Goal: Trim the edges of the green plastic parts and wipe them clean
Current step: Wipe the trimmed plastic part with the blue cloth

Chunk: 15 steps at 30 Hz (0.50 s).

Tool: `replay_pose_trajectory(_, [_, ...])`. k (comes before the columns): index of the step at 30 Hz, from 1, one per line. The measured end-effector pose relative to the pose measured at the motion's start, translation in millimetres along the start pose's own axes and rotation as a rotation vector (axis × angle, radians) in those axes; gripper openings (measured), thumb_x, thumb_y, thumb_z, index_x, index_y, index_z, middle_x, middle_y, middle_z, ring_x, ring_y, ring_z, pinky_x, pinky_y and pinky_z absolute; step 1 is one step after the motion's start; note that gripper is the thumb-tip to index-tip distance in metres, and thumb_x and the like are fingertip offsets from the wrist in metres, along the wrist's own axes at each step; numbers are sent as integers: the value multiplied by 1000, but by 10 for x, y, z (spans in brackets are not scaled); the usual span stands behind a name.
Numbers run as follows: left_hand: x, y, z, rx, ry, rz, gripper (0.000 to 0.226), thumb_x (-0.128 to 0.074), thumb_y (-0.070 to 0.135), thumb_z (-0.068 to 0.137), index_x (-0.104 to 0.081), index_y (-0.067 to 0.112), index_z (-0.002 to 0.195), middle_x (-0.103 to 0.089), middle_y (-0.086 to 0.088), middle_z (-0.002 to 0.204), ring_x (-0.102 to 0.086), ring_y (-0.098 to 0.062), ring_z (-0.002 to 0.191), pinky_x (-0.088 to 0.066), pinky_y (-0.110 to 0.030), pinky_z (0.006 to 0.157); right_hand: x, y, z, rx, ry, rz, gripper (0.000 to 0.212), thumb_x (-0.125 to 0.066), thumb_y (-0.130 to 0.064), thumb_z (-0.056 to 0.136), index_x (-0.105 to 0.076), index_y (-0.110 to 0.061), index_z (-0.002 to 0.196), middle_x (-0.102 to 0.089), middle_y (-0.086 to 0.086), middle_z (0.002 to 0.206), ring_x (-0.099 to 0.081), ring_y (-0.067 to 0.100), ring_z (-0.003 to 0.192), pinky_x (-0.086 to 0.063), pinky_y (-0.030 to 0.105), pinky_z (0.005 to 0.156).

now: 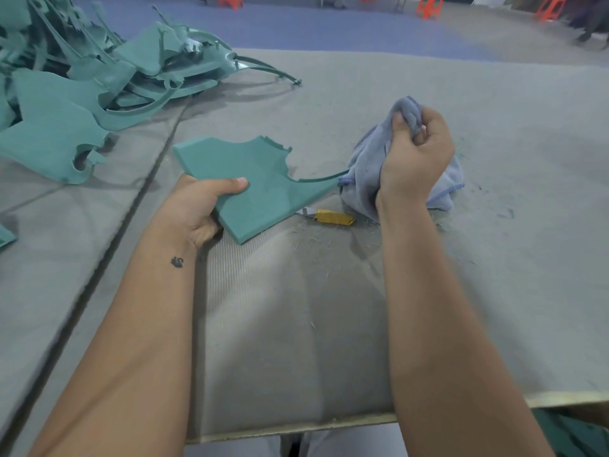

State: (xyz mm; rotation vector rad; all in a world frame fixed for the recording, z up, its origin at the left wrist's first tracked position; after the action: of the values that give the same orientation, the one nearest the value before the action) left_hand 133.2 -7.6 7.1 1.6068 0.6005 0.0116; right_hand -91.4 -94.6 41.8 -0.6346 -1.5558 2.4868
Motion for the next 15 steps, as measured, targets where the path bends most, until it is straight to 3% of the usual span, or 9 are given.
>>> replay_pose_trajectory(2, [5, 9, -2, -4, 7, -28, 29, -56, -14, 85, -66, 11, 95, -76, 0, 82, -73, -16, 75, -58, -30, 58, 4, -40, -30, -30, 45, 9, 28, -50, -8, 97, -51, -18, 72, -46, -5, 62, -44, 7, 59, -41, 19, 60])
replay_pose_trajectory(5, [-20, 7, -19, -4, 4, -82, 27, -55, -12, 87, -65, 11, 97, -76, -1, 85, -74, -17, 79, -59, -31, 60, -20, -49, -77, -202, 36, 221, 33, -38, -24, 104, -55, -11, 80, -62, 3, 62, -59, 16, 52, -49, 26, 49])
replay_pose_trajectory(8, [-144, -19, -38, 18, -1, -202, 25, -53, -10, 89, -64, 9, 100, -76, -5, 91, -73, -20, 83, -61, -36, 65, -146, 17, -144, -413, -47, 367, 38, -37, -38, 103, -64, -16, 88, -70, -7, 64, -66, 10, 56, -51, 19, 52])
replay_pose_trajectory(10, [-251, -18, -35, 22, -12, -334, 24, -51, -8, 91, -63, 6, 105, -74, -9, 99, -72, -23, 88, -60, -41, 75, -331, 43, -330, -456, -197, 314, 36, -39, -36, 103, -64, -17, 86, -69, -2, 68, -65, 17, 61, -51, 21, 56])
replay_pose_trajectory(13, [-304, -7, -22, -10, 2, -435, 23, -51, -5, 93, -61, 5, 110, -69, -14, 113, -69, -27, 100, -56, -49, 87, -517, 111, -566, -413, -400, 193, 20, -46, -21, 101, -60, -17, 88, -61, 9, 82, -58, 23, 80, -50, 39, 73])
replay_pose_trajectory(15, [-278, -11, -18, -7, 32, -441, 24, -52, -4, 93, -61, 5, 113, -67, -16, 119, -67, -29, 106, -53, -50, 92, -527, 168, -587, -361, -482, 120, 14, -51, -16, 98, -59, -17, 87, -62, -1, 75, -59, 15, 75, -50, 34, 70])
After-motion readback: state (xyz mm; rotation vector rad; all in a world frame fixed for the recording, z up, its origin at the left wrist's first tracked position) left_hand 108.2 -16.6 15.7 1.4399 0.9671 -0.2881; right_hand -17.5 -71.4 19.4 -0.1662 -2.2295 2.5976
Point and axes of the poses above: each hand's wrist, its own z-axis towards the middle knuckle, its own x-axis out of the back of the hand, y = z × x, the point moved 2 cm from there along z, towards the middle knuckle
